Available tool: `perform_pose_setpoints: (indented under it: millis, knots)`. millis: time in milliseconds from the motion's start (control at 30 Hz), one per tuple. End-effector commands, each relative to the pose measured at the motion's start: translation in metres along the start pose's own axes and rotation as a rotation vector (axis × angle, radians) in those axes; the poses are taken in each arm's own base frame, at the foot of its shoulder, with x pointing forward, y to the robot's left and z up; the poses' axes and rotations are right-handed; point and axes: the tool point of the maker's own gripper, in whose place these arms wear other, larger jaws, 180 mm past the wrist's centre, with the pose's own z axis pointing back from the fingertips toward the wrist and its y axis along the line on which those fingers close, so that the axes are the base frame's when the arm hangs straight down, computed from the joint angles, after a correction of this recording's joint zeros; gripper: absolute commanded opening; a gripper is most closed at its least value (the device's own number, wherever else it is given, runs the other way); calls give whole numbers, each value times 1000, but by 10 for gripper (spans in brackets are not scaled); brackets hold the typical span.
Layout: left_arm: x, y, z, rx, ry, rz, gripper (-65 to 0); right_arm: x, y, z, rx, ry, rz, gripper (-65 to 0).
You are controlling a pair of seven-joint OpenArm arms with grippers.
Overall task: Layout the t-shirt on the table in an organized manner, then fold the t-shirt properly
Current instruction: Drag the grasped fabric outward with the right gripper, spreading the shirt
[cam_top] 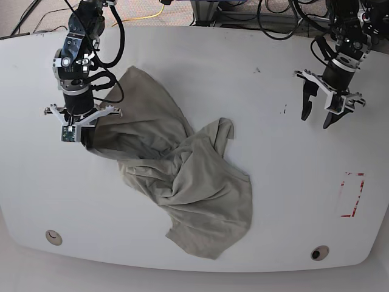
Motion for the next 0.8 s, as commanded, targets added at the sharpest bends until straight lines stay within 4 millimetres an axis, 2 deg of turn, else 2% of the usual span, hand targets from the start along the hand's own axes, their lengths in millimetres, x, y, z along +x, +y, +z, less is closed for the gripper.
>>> perform_pose_setpoints:
  millis: [0,100,400,500,533,767]
  knots:
    - [14,0,0,-7,-50,-8,-322,13,-15,4,-27,-42,-12,-650]
    - [14,0,0,-5,-51,-7,-322,7,-36,9,-75,-24,-22,-650]
    - [15,0,-1,-6,-55,-8,-321,-17,-60,21,-137,60,-30,-633]
    - [16,0,-1,-7,-56,-8,-321,-26,-63,21,-142,83,-36,-561]
    - [16,-2,-2,-13,-57,-8,-321,-28,-63,21,-145,89,-39,-504]
    - [17,-11,-5,-45,-58,-18,-319,-36,-60,24,-135,109,-33,-220]
